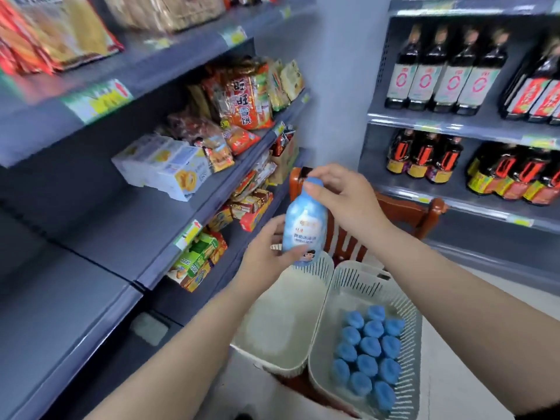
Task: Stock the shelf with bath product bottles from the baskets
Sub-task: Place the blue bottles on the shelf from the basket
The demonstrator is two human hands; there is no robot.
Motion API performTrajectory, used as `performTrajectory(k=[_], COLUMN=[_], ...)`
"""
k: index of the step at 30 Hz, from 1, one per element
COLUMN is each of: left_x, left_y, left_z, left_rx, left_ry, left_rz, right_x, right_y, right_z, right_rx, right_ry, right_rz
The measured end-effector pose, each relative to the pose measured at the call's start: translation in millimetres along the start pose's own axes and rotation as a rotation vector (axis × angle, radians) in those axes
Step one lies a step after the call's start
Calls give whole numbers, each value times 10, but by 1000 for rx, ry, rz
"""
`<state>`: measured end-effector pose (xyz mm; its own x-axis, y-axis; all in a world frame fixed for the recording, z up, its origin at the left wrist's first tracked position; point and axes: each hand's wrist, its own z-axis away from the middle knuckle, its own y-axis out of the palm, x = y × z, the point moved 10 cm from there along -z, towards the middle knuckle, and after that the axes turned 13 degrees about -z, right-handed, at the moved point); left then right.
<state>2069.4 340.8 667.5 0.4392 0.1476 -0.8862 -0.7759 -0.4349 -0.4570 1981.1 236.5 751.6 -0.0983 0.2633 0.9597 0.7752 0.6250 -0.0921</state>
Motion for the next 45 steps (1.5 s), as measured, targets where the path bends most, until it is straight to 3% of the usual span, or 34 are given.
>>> performTrajectory(k=[18, 26, 35, 45], left_x=[-606, -727, -621, -569], left_y=[-3162, -4161, -4723, -5116], left_z=[1520, 2187, 2447, 2203], left_rx=[-634, -893, -936, -948], left_ry=[33, 32, -15, -97], left_rz=[-85, -161, -253, -341], right_x=[2179, 2524, 2568, 2598], right_y=[2845, 3861, 4512, 5021], right_z=[-2, 310, 333, -33], right_rx=[509, 788, 799, 774], right_ry=[-293, -301, -281, -275], right_rz=[-319, -399, -457, -385])
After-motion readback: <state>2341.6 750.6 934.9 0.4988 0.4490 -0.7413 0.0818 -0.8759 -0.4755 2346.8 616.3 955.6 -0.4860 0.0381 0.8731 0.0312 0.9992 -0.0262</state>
